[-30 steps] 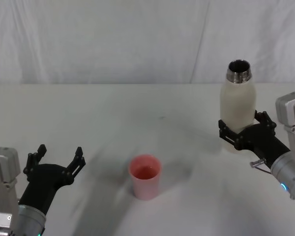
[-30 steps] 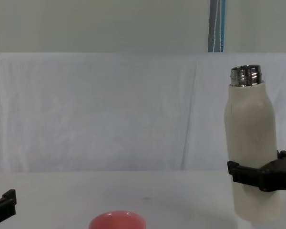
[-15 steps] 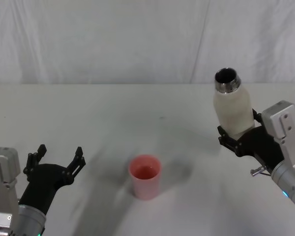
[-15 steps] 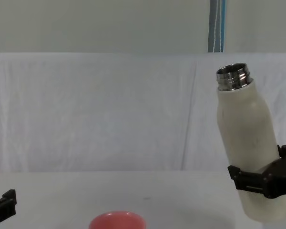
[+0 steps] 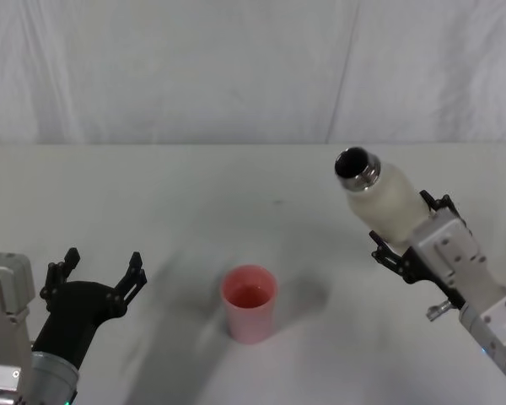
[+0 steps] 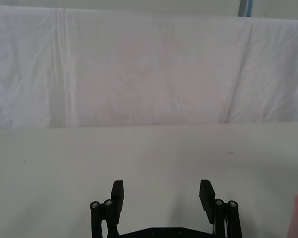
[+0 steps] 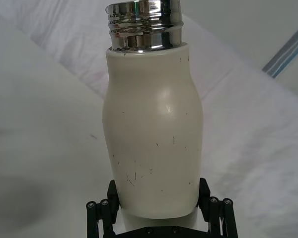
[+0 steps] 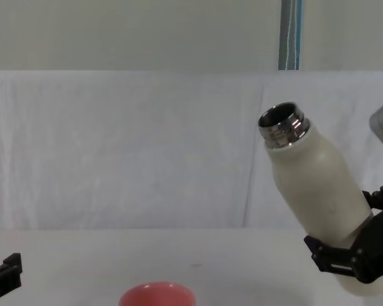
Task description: Grasp the thermos with one hand and pour water into the cup lid.
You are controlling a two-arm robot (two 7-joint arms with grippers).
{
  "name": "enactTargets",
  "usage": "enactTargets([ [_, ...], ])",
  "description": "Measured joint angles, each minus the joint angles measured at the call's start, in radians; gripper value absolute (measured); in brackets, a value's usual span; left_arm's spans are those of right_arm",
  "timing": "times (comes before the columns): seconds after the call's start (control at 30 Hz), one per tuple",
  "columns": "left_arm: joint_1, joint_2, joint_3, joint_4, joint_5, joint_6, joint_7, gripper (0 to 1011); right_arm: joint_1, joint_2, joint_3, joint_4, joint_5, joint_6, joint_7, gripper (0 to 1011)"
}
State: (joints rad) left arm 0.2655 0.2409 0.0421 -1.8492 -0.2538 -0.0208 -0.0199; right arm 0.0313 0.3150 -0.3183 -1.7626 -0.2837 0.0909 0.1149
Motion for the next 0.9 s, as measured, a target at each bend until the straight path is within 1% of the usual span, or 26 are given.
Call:
enactTargets([
  [0.17, 0.000, 0.000, 0.000, 0.000, 0.000, 0.000, 0.000, 1001, -0.016, 0.002, -0.008, -0.002, -0.060, -0.030, -0.023, 956],
  [0.27, 0.000, 0.000, 0.000, 0.000, 0.000, 0.000, 0.000, 1001, -0.024, -0.001, -0.011, -0.002, -0.084, -0.049, -0.031, 956],
  [0.47, 0.000, 0.000, 0.000, 0.000, 0.000, 0.000, 0.000, 1001, -0.034, -0.012, -0.014, 0.015, -0.117, -0.082, -0.046, 956],
  [0.57, 0.000, 0.000, 0.000, 0.000, 0.000, 0.000, 0.000, 1001, -0.039, -0.019, -0.019, 0.026, -0.147, -0.098, -0.055, 956],
  [0.67, 0.000, 0.000, 0.000, 0.000, 0.000, 0.000, 0.000, 1001, -0.041, -0.020, -0.024, 0.031, -0.171, -0.105, -0.058, 956],
  [0.7, 0.000, 0.000, 0.000, 0.000, 0.000, 0.000, 0.000, 1001, -0.041, -0.020, -0.027, 0.034, -0.187, -0.108, -0.062, 956],
  [0.73, 0.000, 0.000, 0.000, 0.000, 0.000, 0.000, 0.000, 1001, -0.041, -0.020, -0.027, 0.034, -0.187, -0.108, -0.062, 956],
  [0.8, 0.000, 0.000, 0.000, 0.000, 0.000, 0.000, 0.000, 1001, -0.040, -0.020, -0.032, 0.040, -0.223, -0.114, -0.066, 956],
  [0.9, 0.000, 0.000, 0.000, 0.000, 0.000, 0.000, 0.000, 1001, -0.038, -0.020, -0.036, 0.046, -0.253, -0.118, -0.070, 956],
])
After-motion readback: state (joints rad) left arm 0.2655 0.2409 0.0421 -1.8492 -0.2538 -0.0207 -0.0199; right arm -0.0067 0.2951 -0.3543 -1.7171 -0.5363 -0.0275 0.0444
